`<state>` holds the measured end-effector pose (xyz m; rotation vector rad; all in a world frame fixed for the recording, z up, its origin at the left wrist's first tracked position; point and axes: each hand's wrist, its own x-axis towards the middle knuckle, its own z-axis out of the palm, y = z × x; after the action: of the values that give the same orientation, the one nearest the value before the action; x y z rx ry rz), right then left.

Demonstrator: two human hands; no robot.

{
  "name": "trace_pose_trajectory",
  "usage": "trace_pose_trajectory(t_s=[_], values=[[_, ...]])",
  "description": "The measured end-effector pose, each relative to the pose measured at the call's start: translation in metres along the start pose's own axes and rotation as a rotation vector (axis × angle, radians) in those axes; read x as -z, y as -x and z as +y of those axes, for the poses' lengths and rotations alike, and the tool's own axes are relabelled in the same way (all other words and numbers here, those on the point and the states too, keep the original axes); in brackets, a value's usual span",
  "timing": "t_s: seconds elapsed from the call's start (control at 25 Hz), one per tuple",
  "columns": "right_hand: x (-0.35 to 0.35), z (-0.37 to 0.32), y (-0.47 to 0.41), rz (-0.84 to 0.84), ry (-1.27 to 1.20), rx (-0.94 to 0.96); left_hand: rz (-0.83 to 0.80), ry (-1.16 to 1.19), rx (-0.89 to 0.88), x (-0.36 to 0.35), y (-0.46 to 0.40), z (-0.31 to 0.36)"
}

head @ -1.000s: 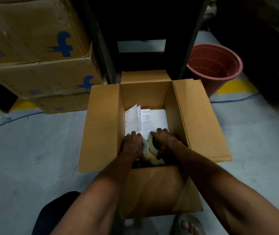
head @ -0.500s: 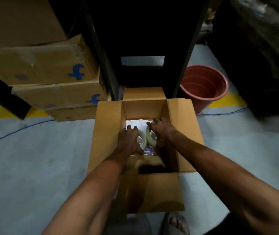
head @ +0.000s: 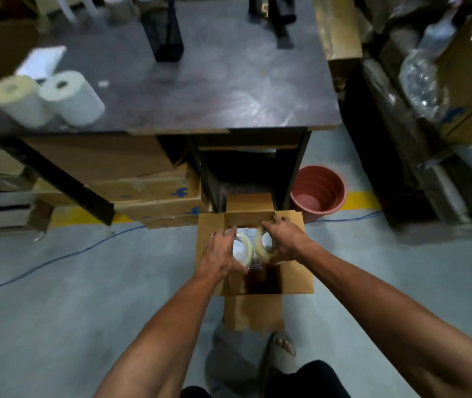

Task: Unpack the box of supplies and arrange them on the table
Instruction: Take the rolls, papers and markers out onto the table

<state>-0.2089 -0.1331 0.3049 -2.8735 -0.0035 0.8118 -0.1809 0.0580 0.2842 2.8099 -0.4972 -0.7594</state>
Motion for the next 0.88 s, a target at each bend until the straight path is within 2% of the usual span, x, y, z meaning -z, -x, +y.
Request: trace_pose_trajectory(t_s=[0.16, 0.36, 0.64, 0.88], values=[[0.081, -0.011, 0.065, 0.031, -0.044, 0.033, 0.016, -0.032, -0.035, 0.090, 0.057, 0.025], [0.155, -0.019, 0.099, 0.088, -0.025, 0.068, 0.065, -0.053, -0.024, 0.169, 0.084, 0.043], [0.239, -0.033, 0.076, 0.164, -0.030, 0.107, 0.247, 0.129, 0.074, 0.253, 0.063, 0.038], [0.296, -0.059, 0.022, 0.229, -0.118, 0.081, 0.283, 0.095, 0.077, 0.313, 0.011, -0.011]])
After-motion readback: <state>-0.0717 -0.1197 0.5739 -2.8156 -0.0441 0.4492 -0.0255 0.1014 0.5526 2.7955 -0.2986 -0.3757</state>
